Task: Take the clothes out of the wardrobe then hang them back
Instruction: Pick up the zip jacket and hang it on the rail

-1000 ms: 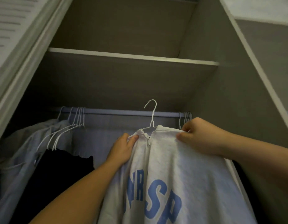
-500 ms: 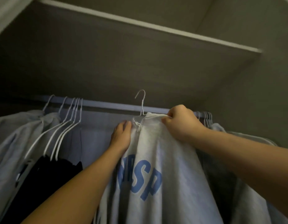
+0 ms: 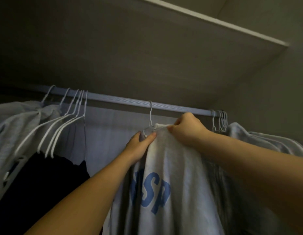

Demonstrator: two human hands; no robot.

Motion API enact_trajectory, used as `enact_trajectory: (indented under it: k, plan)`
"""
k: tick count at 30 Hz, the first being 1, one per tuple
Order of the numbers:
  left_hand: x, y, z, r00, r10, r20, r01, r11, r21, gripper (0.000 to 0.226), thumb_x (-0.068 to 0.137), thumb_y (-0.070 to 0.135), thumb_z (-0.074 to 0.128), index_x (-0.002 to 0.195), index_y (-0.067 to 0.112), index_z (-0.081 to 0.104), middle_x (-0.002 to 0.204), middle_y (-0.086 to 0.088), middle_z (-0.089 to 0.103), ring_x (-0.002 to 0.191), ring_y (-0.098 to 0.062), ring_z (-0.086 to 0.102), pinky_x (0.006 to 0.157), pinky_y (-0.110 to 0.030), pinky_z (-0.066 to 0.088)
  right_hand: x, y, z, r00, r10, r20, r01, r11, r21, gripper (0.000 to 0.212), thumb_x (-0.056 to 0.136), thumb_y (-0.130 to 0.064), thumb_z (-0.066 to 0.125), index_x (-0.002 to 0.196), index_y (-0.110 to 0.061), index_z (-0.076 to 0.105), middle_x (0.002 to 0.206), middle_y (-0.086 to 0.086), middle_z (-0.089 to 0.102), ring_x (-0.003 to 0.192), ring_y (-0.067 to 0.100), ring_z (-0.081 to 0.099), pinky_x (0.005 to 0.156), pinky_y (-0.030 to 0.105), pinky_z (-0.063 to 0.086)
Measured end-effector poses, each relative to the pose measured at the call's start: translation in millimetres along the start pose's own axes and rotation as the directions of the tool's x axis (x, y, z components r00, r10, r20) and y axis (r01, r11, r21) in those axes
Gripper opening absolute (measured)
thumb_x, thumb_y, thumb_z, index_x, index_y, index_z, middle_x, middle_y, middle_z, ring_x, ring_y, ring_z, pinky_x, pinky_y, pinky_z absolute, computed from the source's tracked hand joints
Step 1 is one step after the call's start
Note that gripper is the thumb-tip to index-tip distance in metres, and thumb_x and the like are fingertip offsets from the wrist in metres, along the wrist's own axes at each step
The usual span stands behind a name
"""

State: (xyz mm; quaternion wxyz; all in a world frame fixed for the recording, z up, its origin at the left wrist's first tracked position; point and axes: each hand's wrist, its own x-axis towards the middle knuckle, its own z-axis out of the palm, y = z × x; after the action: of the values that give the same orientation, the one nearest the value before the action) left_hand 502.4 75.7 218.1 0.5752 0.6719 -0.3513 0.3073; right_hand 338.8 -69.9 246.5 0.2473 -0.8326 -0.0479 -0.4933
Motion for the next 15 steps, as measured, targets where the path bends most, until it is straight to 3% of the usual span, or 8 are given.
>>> enact_trajectory:
  k: [5,9,11,13,15]
  plan:
    - [7.5,-3.1,8.1,0.999,-0.033,-0.017,0.032,0.999,-0.025,0.123,0.046,0.096,0.062,0.146,0.027,0.044,0.142,-0.001,0.055,0.128,-0.022,0.054,0.109,-0.046,0.043,-3.3,0.9,-7.0,0.998,-0.046,0.048,0.05,0.995,-0.089,0.03,0.092,-0.035,0.06,0.095,-0.006,0.068,0.094,0.012,0.065,0.085,0.027,0.063,0.066,0.03,0.044]
    - [8.9,-5.6,14.3,0.999,-0.024,-0.04,0.021,0.997,-0.069,0.122,0.044,0.096,0.062,0.142,0.026,0.048,0.14,-0.002,0.056,0.125,-0.021,0.056,0.108,-0.046,0.045,-14.2,6.8,-11.5,0.969,-0.247,0.001,0.236,0.921,-0.311,0.036,0.093,-0.04,0.056,0.118,-0.014,0.057,0.119,0.01,0.059,0.108,0.03,0.057,0.09,0.043,0.05]
    - [6.5,-2.0,17.4,0.999,-0.028,-0.034,0.026,0.997,-0.077,0.112,0.051,0.093,0.063,0.14,0.026,0.049,0.138,-0.001,0.057,0.121,-0.021,0.058,0.105,-0.047,0.046,-23.0,11.2,-15.0,0.93,-0.355,0.094,0.358,0.816,-0.454,0.05,0.094,-0.044,0.053,0.136,-0.019,0.043,0.136,0.006,0.047,0.125,0.027,0.047,0.1,0.048,0.044]
    - [3.5,1.9,22.0,0.999,-0.028,-0.017,0.026,0.995,-0.101,0.097,0.063,0.084,0.064,0.138,0.025,0.048,0.133,-0.001,0.058,0.117,-0.023,0.059,0.103,-0.048,0.048,-31.2,16.1,-18.2,0.875,-0.431,0.219,0.468,0.64,-0.609,0.061,0.095,-0.05,0.048,0.147,-0.022,0.03,0.149,0.002,0.034,0.137,0.024,0.034,0.109,0.047,0.035]
    - [3.8,2.1,29.2,0.999,-0.026,-0.025,0.023,0.993,-0.12,0.104,0.056,0.084,0.064,0.139,0.025,0.047,0.134,-0.002,0.058,0.117,-0.023,0.059,0.103,-0.048,0.048,-34.6,22.5,-20.6,0.848,-0.424,0.319,0.515,0.513,-0.687,0.07,0.096,-0.055,0.043,0.153,-0.023,0.018,0.159,-0.001,0.022,0.145,0.022,0.021,0.115,0.046,0.026]
